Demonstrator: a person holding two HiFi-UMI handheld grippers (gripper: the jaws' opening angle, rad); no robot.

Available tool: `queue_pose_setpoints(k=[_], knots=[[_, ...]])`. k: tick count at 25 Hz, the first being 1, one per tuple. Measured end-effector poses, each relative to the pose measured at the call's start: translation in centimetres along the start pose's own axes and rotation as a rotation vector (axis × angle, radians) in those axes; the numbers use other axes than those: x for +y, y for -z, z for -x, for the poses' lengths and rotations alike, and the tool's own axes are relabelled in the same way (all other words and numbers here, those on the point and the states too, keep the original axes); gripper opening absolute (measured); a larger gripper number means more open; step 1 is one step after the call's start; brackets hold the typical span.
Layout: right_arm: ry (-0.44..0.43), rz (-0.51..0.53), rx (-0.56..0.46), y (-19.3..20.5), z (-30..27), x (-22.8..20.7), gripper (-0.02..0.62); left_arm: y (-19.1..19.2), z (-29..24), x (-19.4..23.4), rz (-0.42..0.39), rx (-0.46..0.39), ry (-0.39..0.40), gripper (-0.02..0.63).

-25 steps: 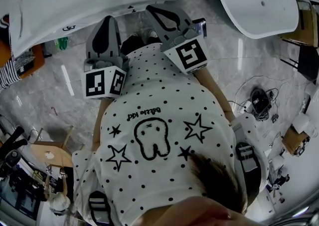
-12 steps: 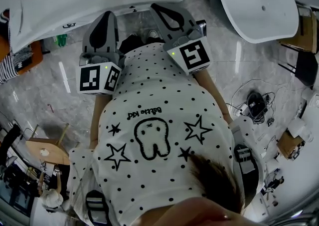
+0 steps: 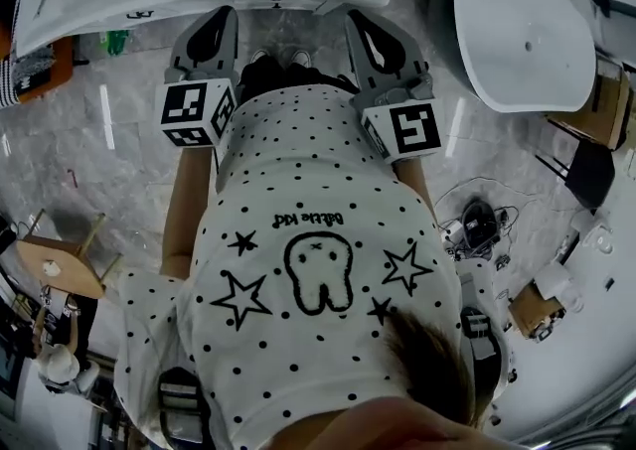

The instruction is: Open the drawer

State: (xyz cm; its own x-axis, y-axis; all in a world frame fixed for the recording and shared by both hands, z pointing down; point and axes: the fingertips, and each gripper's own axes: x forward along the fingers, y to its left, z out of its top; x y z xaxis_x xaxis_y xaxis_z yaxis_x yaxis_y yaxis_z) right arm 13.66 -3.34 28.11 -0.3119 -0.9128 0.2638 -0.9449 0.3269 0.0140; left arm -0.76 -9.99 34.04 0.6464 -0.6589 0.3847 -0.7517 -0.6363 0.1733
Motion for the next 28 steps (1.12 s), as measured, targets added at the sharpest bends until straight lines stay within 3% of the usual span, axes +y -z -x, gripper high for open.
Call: queue_pose_setpoints(k=[11,16,28], knots=[[-0.009,-0.005,0.075,1.0,0.6,-0.2,0.014,7.5,-3.5,1.4,0.078,0.136,-0.008,0.009],[0.005,-0.046,0.073,1.3,0.8,-0.4,0.014,10.0,-5.5,0.7,0.093,0.186,0.031,0.064],[0.05,-0.103,0.124,3.5,1.3,-1.8,0.014,18.0,-12.2,-0.2,0.095,0.344,0.04,0.082]])
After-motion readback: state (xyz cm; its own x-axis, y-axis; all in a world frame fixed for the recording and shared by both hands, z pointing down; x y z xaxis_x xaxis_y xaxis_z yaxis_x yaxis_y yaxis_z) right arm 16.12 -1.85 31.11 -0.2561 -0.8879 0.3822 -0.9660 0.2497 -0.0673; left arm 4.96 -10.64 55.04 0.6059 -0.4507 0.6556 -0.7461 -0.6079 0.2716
